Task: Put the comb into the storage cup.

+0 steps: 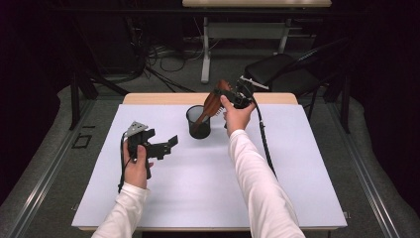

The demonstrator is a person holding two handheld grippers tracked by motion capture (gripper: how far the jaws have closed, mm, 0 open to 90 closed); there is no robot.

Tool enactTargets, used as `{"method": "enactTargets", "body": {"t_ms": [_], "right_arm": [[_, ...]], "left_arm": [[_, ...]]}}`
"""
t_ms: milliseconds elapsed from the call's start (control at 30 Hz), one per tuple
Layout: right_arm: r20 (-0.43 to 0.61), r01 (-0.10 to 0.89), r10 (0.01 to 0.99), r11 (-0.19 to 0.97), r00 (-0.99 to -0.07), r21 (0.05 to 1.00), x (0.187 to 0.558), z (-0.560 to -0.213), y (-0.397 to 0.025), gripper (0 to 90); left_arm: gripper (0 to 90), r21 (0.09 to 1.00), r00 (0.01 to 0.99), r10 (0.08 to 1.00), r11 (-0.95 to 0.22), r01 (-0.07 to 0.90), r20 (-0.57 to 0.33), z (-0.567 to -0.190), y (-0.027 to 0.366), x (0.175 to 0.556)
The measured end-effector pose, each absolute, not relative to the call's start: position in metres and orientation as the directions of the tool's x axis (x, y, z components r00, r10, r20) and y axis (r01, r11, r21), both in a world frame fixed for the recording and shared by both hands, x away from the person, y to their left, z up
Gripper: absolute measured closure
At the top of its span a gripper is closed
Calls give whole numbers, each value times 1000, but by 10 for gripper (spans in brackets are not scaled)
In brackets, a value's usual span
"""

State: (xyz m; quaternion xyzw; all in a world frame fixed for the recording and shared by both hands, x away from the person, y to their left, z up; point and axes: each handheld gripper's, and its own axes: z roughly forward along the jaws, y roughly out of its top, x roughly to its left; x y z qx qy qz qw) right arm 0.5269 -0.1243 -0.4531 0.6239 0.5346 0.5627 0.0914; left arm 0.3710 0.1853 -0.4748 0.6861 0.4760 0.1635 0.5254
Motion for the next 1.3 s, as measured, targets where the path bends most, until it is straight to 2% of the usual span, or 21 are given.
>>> {"method": "enactTargets", "body": {"t_ms": [533, 633, 733, 1300], "right_arm": [[568, 575, 801, -378, -191, 726, 528, -453, -128, 142], [562, 576, 805, -371, -192, 728, 528, -453, -127, 134], [555, 576, 809, -364, -194, 732, 528, -453, -128, 81], [502, 580, 841, -311, -201, 753, 526, -450, -130, 0]], "left_arm": [[3, 874, 493, 824, 7, 486, -281, -476, 185, 372], [4, 874, 492, 824, 8, 486, -281, -476, 185, 372], [3, 873, 491, 825, 7, 487, -280, -476, 185, 372], [4, 874, 491, 826, 5, 486, -278, -476, 184, 372]]}}
